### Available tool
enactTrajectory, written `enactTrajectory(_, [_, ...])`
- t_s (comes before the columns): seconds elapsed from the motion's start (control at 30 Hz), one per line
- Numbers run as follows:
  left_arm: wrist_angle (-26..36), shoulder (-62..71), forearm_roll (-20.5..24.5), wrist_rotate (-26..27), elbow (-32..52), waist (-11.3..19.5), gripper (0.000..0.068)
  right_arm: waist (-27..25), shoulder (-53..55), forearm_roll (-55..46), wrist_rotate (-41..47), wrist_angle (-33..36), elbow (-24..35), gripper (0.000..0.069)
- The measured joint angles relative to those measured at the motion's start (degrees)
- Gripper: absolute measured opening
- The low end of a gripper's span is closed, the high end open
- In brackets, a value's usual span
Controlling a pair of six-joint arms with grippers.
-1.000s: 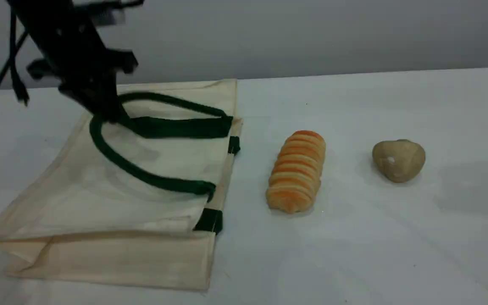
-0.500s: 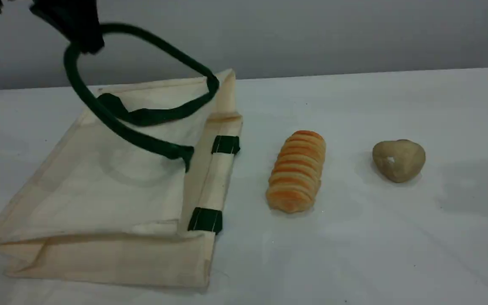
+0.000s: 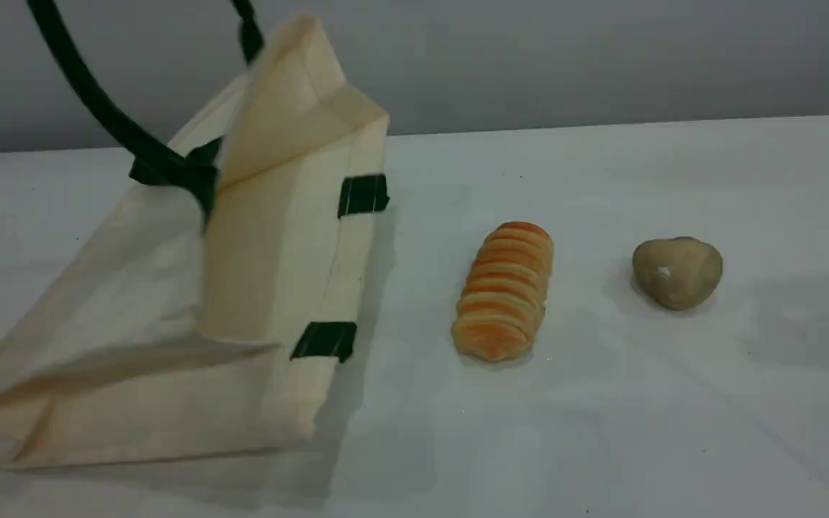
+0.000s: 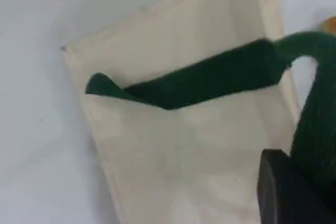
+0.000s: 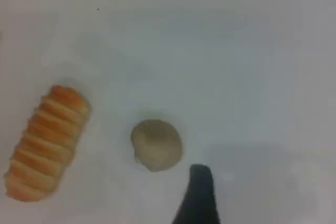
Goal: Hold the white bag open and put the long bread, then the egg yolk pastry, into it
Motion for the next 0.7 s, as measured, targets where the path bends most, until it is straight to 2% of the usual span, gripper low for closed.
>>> enactTrajectory(0.17, [0.00,-3.24,-2.04,0.25,0.06,0.00,0.0080,0.00,0.00,0.06,0.00,0.35,0.00,0.0554])
enactTrajectory(0.33, [0.01,-5.71,-4.83,4.52,0.28,0.00,0.0080,0.06,-0.12,0.29,0.00,1.58,0.00,0.0554])
enactTrajectory(0.43, [-0.22,-7.20,-4.69,5.54,0.68,0.00,0.0080,0.06,-0.12,0.89,0.00,2.12,0.00,0.0554])
enactTrajectory(0.7, [-0.27,-11.24,-4.63,13.10,4.48,0.00,0.0080,0.06,-0.12,5.70,-4.40,2.14,0.00,0.0554])
